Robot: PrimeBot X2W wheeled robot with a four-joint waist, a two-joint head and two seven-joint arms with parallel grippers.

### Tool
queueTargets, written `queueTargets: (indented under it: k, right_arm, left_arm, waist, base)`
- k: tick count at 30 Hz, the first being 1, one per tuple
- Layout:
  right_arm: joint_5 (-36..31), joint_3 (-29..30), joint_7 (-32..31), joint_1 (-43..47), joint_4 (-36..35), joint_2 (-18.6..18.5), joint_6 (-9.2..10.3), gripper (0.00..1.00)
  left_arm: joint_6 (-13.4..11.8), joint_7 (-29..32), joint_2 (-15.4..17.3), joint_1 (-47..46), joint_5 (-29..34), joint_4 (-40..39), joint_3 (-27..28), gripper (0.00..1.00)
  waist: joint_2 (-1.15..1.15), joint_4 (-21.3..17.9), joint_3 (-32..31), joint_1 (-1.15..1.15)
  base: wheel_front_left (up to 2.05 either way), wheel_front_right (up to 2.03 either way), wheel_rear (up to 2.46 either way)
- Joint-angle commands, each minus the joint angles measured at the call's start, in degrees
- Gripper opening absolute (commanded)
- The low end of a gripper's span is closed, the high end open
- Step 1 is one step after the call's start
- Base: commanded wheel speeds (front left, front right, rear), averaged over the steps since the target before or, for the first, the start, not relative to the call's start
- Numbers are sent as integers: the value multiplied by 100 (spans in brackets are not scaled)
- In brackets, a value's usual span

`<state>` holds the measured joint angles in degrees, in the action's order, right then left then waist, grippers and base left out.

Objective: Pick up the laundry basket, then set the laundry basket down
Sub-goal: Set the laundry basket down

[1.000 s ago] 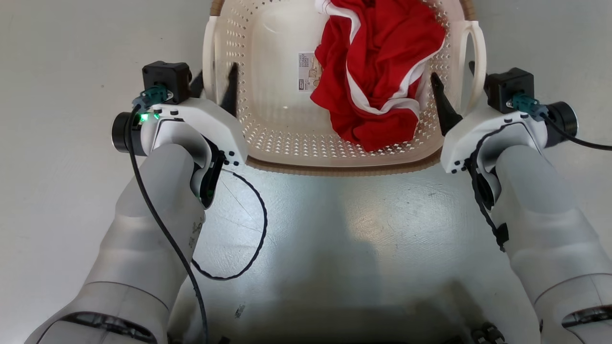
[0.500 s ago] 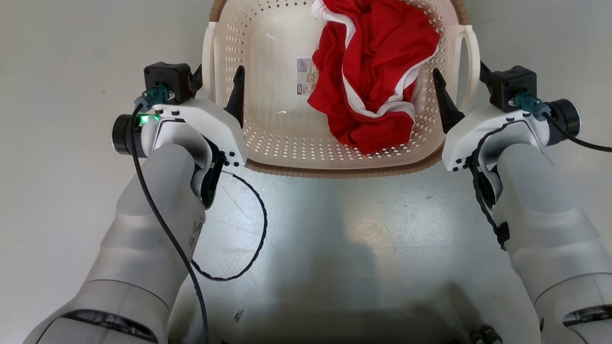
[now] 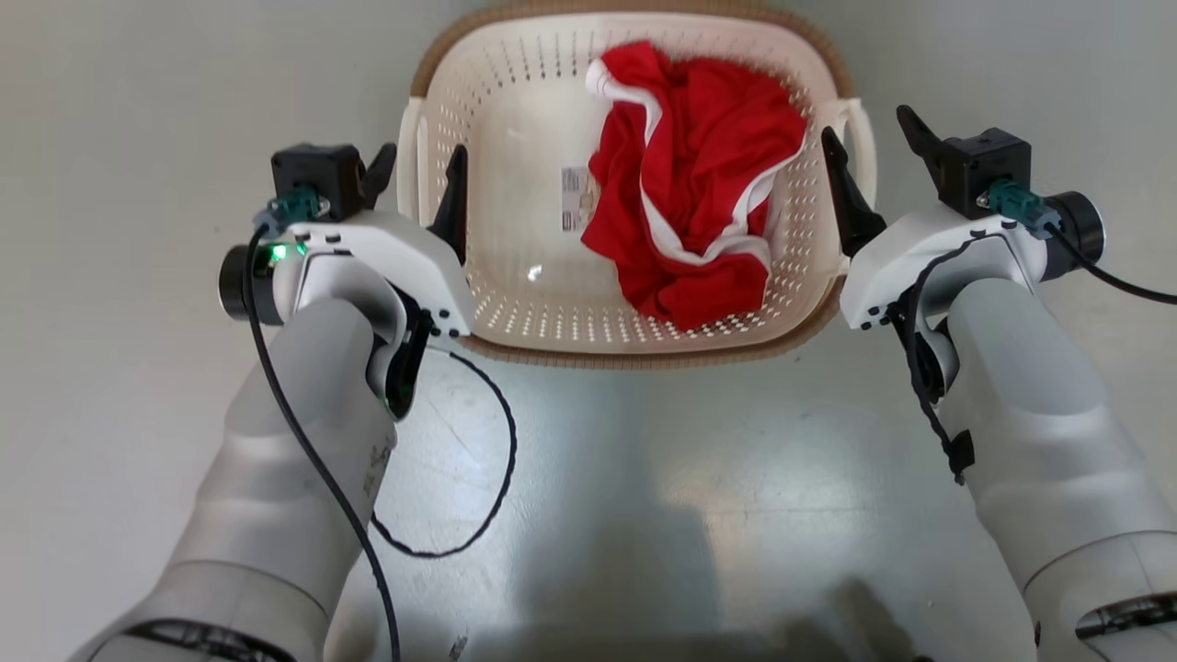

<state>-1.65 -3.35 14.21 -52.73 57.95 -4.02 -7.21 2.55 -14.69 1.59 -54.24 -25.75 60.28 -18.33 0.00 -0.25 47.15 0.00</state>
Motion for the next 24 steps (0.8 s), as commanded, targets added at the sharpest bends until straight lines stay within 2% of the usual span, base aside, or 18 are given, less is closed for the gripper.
queueTargets:
  k: [1, 24]
  right_arm:
    - [87, -134, 76, 331, -168, 114, -28, 100]
    - [384, -207, 78, 1689, -1050, 114, -28, 100]
  left_arm:
    - [6, -30, 129, 299, 31, -152, 152, 100]
    - [82, -30, 129, 1792, 185, -1194, 679, 100]
  waist:
    - [0, -30, -209, 0]
    - [0, -101, -2104, 0]
  base:
    - [0, 0, 0]
    - [0, 0, 0]
